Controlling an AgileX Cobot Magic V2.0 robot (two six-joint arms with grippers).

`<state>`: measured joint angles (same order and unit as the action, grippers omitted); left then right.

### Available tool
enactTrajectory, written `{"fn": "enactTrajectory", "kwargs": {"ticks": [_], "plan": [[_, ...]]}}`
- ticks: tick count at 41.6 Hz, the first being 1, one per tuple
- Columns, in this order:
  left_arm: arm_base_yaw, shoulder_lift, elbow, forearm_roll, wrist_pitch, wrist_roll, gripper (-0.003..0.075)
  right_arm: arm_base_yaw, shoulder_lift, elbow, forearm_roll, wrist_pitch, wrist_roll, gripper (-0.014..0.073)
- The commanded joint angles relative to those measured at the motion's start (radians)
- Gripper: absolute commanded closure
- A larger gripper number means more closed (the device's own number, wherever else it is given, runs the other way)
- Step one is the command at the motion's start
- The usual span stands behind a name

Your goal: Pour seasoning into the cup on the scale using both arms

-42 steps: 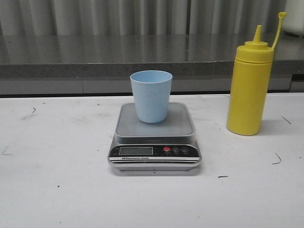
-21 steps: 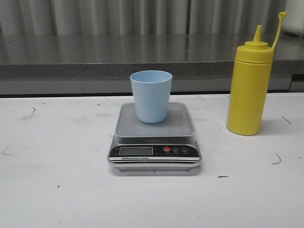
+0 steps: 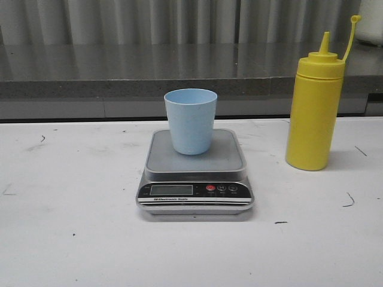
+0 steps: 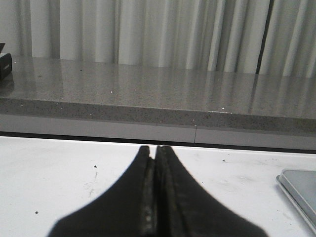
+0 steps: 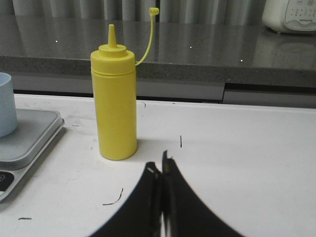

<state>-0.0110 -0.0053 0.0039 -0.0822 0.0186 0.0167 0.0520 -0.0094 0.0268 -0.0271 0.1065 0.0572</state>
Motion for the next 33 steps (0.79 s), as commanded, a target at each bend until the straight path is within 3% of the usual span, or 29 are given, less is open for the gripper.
{"fn": "enactTrajectory", "kwargs": {"ticks": [1, 33], "plan": [[0.002, -0.015, 0.025, -0.009, -0.081, 0.001, 0.074, -0.007, -0.017, -0.006, -0.002, -0.117, -0.009, 0.0661], [0.002, -0.015, 0.025, -0.009, -0.081, 0.001, 0.074, -0.009, -0.017, -0.006, 0.073, -0.107, -0.001, 0.0661]]}}
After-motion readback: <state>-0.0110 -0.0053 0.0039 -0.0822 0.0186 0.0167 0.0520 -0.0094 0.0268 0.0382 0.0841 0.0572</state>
